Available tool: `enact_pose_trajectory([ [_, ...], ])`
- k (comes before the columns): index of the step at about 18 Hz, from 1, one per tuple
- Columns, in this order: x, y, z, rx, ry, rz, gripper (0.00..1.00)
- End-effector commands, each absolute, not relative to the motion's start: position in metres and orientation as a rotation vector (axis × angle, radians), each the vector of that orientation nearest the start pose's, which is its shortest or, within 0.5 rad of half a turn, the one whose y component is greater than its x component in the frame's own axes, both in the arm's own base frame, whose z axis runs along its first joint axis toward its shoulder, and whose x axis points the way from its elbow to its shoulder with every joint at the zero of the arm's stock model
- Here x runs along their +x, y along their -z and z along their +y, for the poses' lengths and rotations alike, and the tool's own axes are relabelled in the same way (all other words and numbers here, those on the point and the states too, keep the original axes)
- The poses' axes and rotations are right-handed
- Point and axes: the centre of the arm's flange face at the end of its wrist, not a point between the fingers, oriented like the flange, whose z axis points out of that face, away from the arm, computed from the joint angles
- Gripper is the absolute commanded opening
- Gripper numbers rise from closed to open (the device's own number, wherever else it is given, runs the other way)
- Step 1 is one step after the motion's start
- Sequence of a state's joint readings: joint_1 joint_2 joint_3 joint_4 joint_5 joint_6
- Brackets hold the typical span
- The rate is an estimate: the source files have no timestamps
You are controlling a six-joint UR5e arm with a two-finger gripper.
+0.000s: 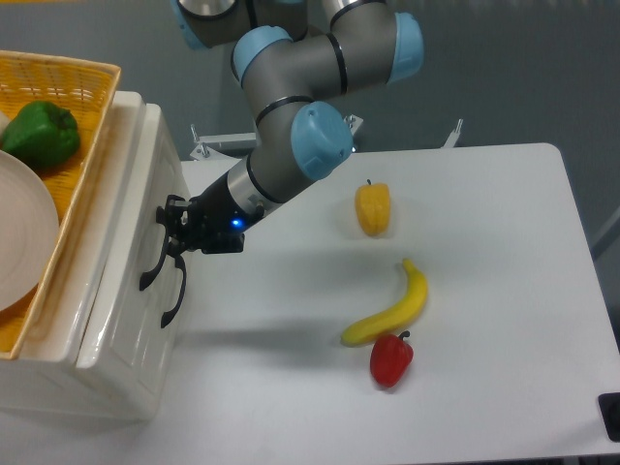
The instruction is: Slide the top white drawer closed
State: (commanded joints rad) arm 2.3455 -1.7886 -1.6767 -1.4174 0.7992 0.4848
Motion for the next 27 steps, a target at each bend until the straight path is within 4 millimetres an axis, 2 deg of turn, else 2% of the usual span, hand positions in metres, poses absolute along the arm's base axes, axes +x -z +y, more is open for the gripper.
enact_pose_trajectory([
  [4,-0.237,-0.364,0.538,-2.604,0.993,-0.467,0.0],
  [5,-0.243,-0.363,0.536,-2.601,0.989,-0.478,0.02],
  [6,-0.254,-0.363,0.53,-2.596,0.975,-0.498,0.09],
  [10,-0.34,-0.369,0.485,-2.551,0.865,-0.677,0.27],
  [11,-0.361,-0.373,0.472,-2.548,0.822,-0.718,0.34],
  [12,-0.385,-0.378,0.457,-2.535,0.778,-0.762,0.38],
  [13,-0.411,-0.383,0.441,-2.516,0.739,-0.806,0.47],
  [14,-0.434,-0.384,0.428,-2.507,0.703,-0.83,0.49],
  [16,-0.479,-0.385,0.398,-2.512,0.607,-0.854,0.63],
  [18,-0.508,-0.385,0.374,-2.54,0.504,-0.85,0.73],
  [19,-0.519,-0.389,0.365,-2.536,0.449,-0.85,0.81],
  [20,-0.527,-0.391,0.359,-2.536,0.399,-0.854,1.0],
  [24,-0.544,-0.398,0.342,-2.601,0.19,-0.864,1.0],
  [27,-0.548,-0.4,0.334,-2.723,0.037,-0.727,1.0],
])
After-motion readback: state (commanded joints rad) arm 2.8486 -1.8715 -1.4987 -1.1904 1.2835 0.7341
